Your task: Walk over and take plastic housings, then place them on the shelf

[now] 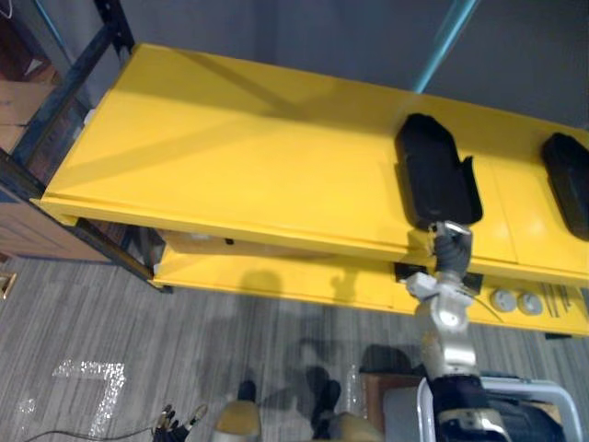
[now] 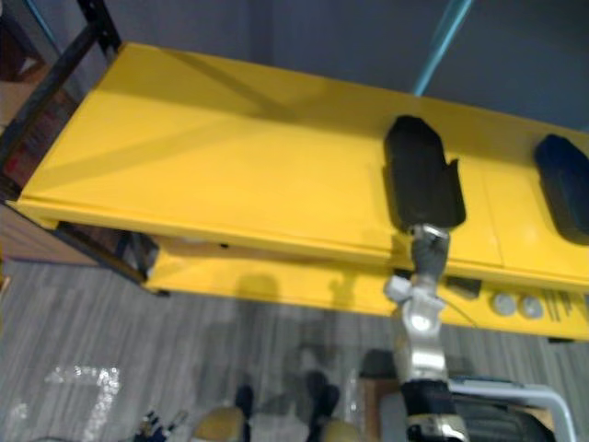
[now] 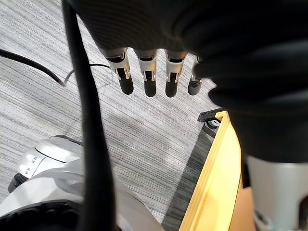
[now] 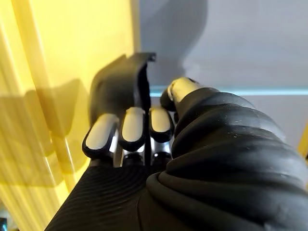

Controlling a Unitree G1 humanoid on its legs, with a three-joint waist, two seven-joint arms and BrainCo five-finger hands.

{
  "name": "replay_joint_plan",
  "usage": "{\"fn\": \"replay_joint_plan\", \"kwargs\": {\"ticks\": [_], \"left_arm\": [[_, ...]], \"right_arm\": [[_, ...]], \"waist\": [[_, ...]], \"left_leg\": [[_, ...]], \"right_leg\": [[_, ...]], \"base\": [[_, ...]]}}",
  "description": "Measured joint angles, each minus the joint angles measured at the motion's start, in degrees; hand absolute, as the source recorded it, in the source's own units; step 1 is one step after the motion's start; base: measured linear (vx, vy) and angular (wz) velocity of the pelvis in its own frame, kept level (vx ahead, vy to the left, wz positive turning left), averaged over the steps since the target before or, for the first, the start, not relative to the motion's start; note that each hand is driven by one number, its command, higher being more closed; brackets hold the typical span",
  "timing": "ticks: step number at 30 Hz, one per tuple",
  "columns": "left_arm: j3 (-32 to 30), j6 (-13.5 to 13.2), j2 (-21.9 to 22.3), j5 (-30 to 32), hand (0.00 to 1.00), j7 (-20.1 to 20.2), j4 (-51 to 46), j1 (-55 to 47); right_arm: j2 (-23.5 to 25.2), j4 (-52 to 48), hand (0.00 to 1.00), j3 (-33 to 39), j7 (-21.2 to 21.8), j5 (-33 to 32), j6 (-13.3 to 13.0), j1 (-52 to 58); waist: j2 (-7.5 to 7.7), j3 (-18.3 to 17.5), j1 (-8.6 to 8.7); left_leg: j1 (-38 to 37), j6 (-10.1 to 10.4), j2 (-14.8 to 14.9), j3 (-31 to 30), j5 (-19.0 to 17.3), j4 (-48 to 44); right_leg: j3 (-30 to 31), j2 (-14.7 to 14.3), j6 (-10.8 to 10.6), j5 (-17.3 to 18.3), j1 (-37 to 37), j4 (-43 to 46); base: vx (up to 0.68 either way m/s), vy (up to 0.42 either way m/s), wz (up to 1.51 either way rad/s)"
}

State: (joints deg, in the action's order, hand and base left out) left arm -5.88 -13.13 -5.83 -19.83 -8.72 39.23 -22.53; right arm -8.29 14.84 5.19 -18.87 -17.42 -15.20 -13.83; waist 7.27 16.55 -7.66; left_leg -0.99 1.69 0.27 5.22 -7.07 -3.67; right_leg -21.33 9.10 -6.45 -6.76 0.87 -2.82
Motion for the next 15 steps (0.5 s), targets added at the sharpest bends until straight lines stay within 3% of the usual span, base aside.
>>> {"fn": "replay_joint_plan", "kwargs": {"ticks": [6,15], "left_arm": [[-0.02,0.00,0.05,-0.39,0.00,0.01,-1.13,0.01],[-0.10,-0.05,0.10,-0.50,0.00,0.01,-2.04,0.01]], "right_arm": [[-0.46,2.26,1.00,0.64,-0.02,-0.38,0.01,-3.30],[-0.87,4.51,1.00,0.64,0.01,-1.64,0.08,-7.43]], "waist": [[0.04,0.52,-1.06],[0.41,2.53,-1.24]], "left_leg": [[-0.03,-0.20,-0.08,-0.10,0.14,-0.07],[0.20,-0.94,-0.64,-0.09,0.74,0.18]], "right_leg": [[-0.57,0.06,0.19,-0.53,-0.11,0.00],[-0.63,0.29,0.51,-1.73,-0.52,-0.01]], "base": [[0.01,0.000,0.03],[-0.01,0.006,0.00]]}}
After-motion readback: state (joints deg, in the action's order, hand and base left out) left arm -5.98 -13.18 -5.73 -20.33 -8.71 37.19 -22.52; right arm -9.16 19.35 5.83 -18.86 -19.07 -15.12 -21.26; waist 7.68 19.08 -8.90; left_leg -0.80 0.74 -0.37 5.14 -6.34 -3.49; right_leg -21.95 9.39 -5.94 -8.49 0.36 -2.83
